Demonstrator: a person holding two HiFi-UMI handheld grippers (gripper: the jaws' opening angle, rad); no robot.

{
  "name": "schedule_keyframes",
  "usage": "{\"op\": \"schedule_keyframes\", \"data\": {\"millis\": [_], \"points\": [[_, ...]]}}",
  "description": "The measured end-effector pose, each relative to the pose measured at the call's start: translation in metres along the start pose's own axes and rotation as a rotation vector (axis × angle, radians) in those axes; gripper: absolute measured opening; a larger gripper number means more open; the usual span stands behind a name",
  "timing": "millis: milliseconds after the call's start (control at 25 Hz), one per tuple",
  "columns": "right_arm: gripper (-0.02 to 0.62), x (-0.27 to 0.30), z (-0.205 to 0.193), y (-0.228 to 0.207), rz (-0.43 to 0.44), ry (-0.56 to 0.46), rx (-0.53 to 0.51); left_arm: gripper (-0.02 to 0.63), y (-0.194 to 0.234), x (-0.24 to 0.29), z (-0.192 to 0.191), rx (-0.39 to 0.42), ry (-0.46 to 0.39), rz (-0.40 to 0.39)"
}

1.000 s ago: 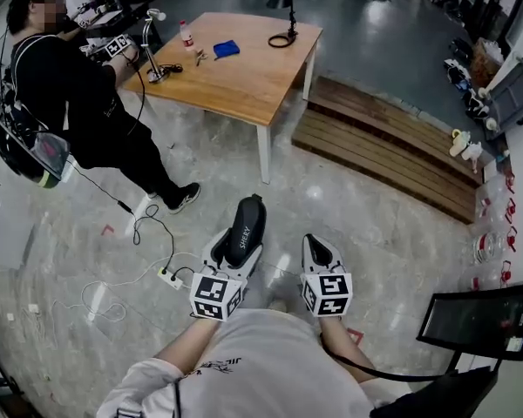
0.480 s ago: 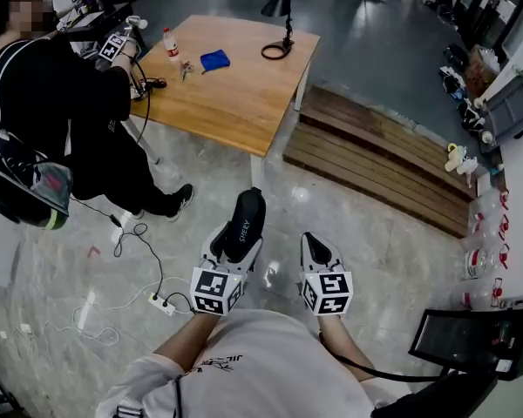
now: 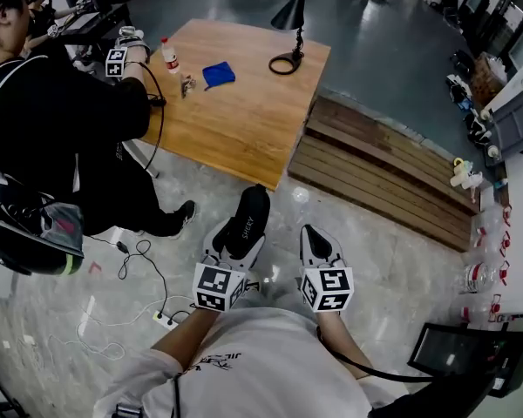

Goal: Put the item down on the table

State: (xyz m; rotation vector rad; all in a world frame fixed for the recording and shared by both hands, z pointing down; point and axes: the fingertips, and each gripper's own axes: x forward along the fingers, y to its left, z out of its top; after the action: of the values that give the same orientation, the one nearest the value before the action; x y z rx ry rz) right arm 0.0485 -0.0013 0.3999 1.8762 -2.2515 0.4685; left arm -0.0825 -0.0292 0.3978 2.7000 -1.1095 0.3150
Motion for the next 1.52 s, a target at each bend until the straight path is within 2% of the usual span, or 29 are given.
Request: {"op": "schedule_keyframes", "data": {"millis": [160, 600, 1000, 1360, 1520], "points": [[0.005, 0.023, 0.01, -0.017, -0.002, 0.013, -0.005, 0.327, 0.011, 0.023, 0.008, -0.004, 0.009, 0.004], [0.005, 0.074, 0.041, -0.061, 0.061, -0.002, -0.049, 0.327, 0.02, 0.08, 0.025, -0.045, -0.003, 0.103], [0.005, 0.101, 0.041, -0.076, 0.099, 0.029, -0.038, 0.327, 0.027, 0.1, 0.022, -0.067, 0.019, 0.146], [0.005, 0.13, 0.046, -0.096, 0.089, 0.031, -0.045, 0.327, 0.038, 0.122, 0.015, -0.058, 0.044, 0.142], [0.005, 0.158, 0.037, -0.101, 0.079, 0.052, -0.06, 0.327, 0.059, 0.14, 0.007, -0.061, 0.047, 0.154]]}}
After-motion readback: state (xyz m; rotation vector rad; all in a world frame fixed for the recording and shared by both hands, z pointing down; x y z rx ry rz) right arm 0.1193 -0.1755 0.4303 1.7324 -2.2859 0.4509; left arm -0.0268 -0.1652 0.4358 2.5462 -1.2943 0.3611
